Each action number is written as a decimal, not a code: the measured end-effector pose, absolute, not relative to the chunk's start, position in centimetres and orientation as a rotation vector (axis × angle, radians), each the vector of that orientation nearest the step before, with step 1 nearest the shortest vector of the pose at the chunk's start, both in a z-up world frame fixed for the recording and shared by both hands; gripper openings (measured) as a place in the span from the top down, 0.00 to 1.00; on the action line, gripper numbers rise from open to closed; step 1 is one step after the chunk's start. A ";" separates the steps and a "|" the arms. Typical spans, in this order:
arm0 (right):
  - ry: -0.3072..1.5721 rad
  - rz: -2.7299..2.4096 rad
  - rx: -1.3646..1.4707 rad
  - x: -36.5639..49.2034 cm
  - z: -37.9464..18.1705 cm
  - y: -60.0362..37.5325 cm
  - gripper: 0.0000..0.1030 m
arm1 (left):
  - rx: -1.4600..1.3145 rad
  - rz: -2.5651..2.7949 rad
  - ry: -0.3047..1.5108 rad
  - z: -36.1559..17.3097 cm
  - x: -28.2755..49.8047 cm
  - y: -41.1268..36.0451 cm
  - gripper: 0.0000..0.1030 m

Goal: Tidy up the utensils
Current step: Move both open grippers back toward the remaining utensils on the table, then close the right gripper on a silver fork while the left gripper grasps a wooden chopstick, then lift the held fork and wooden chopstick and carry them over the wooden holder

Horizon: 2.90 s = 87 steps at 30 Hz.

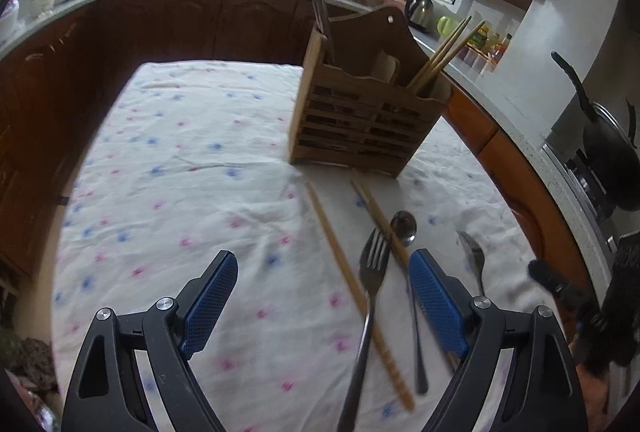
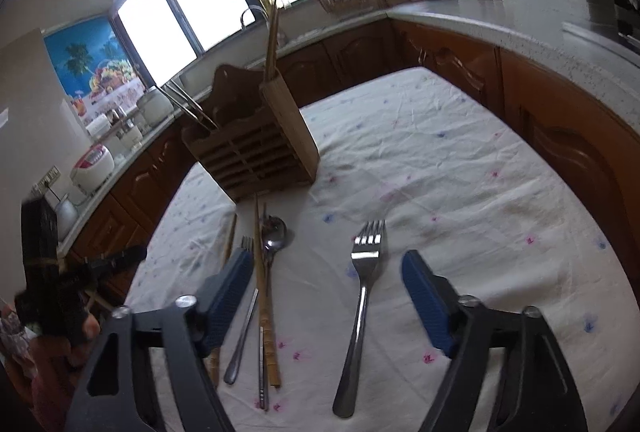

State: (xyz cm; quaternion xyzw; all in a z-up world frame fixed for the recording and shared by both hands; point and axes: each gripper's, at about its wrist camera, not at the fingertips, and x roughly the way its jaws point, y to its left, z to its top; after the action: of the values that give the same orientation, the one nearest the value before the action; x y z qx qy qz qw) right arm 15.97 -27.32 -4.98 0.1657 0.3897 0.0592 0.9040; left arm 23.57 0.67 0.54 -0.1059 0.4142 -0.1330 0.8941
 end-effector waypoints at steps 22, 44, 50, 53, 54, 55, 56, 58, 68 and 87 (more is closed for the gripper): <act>0.997 0.068 0.210 20.8 -9.5 -26.5 0.63 | -0.210 -0.267 1.044 -5.8 38.7 -6.9 0.57; 0.893 0.134 0.229 19.4 -6.7 -26.1 0.77 | -0.260 -0.344 0.911 -2.8 33.0 -5.3 0.90; 0.796 0.170 0.255 18.3 -3.8 -25.7 0.77 | -0.283 -0.374 0.845 -0.3 28.5 -3.5 0.91; 0.763 0.174 0.256 17.9 -2.9 -25.7 0.78 | -0.280 -0.383 0.810 1.0 26.5 -2.6 0.91; 0.754 0.175 0.257 17.8 -2.6 -25.6 0.78 | -0.282 -0.389 0.798 1.4 25.8 -2.2 0.91; 0.748 0.176 0.260 17.8 -2.4 -25.6 0.78 | -0.283 -0.392 0.789 1.8 25.3 -2.0 0.91; 0.743 0.177 0.265 17.8 -2.4 -25.7 0.78 | -0.284 -0.398 0.777 2.2 24.6 -1.8 0.92; 0.730 0.178 0.268 17.6 -2.0 -25.6 0.78 | -0.286 -0.404 0.757 3.1 23.2 -0.9 0.92; 0.672 0.200 0.262 16.4 0.2 -25.0 0.78 | -0.294 -0.439 0.672 6.5 19.0 2.2 0.94; 0.595 0.243 0.279 16.4 2.7 -24.0 0.78 | -0.254 -0.413 0.530 10.5 14.6 5.4 0.97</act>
State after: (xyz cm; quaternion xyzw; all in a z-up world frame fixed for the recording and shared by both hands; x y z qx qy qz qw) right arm 16.45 -23.99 2.73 0.1364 0.2915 0.1192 0.9392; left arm 14.61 5.45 10.49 -0.1245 0.2594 -0.2021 0.9361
